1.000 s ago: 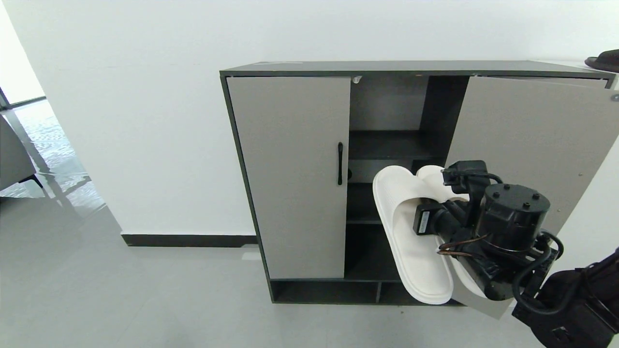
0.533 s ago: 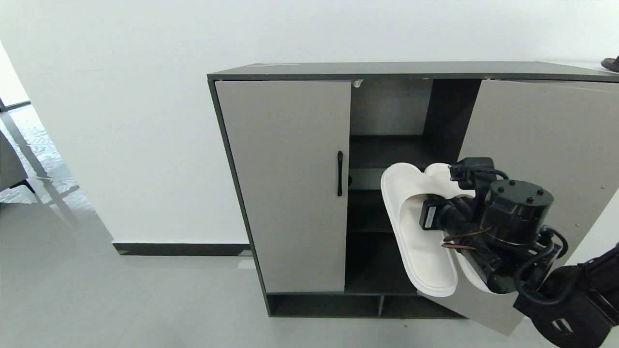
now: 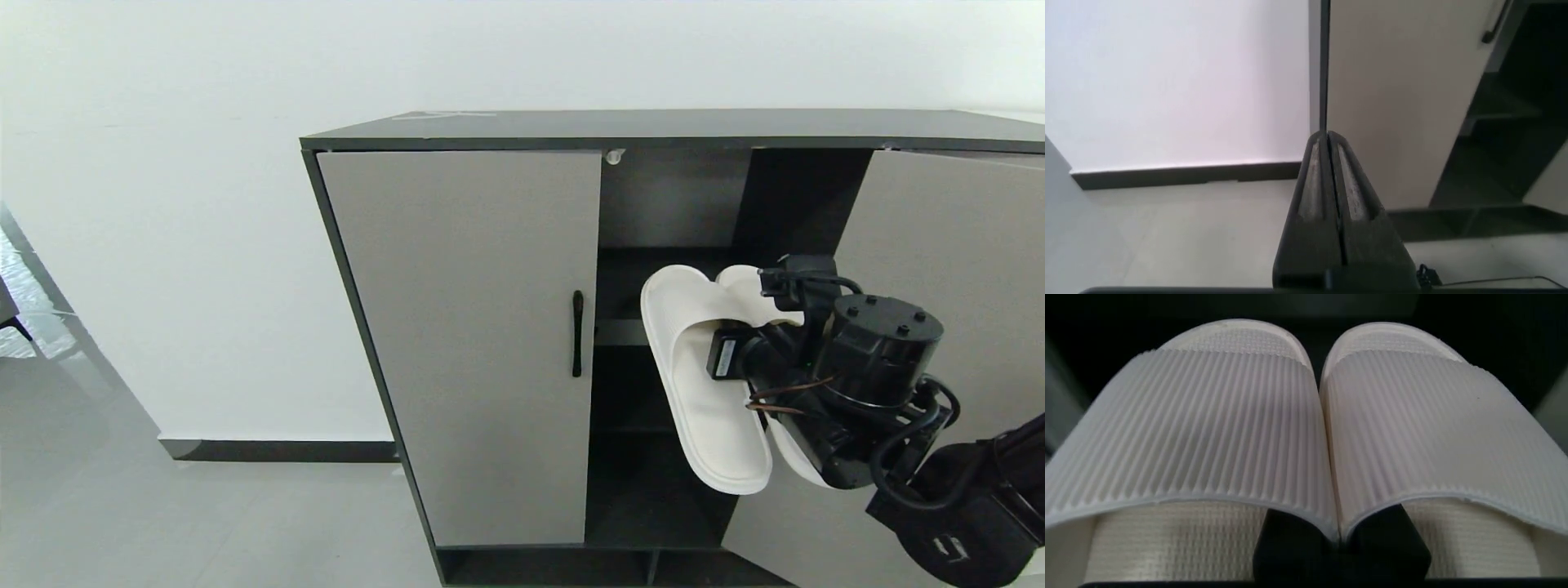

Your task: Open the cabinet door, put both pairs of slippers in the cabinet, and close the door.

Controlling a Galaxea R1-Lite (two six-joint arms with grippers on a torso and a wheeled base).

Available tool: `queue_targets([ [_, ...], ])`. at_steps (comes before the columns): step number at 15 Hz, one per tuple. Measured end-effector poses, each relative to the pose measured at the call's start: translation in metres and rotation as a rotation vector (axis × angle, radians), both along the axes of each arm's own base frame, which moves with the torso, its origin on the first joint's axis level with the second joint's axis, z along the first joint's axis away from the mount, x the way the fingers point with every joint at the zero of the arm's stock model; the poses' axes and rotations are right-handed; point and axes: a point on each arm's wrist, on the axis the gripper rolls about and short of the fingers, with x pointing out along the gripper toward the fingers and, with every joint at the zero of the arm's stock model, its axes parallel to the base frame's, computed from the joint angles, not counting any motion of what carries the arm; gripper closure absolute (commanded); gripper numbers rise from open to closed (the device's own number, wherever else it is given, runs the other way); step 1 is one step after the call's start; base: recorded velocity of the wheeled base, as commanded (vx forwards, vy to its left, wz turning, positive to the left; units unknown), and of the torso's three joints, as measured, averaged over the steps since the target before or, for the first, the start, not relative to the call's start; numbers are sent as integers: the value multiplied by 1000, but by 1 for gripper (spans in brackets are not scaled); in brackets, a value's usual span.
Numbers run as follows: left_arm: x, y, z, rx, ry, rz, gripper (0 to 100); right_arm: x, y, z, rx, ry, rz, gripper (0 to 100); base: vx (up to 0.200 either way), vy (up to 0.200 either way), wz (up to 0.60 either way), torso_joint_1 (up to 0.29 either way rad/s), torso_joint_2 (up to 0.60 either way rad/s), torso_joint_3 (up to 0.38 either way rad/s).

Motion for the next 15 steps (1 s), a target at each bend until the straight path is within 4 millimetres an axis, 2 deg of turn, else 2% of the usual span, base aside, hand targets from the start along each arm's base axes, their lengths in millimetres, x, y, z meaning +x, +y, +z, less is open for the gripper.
queue_targets([
  [3,0,0,0,-3,0,1,100,14,4,21,-14,-19,3,100,0,0,0,0,0,0],
  [7,0,0,0,-3,0,1,100,43,5,46,-16,-33,-15,100,0,0,0,0,0,0],
  [15,0,0,0,-3,0,1,100,110,-2,31,-21,-36,-72,100,0,0,0,0,0,0],
])
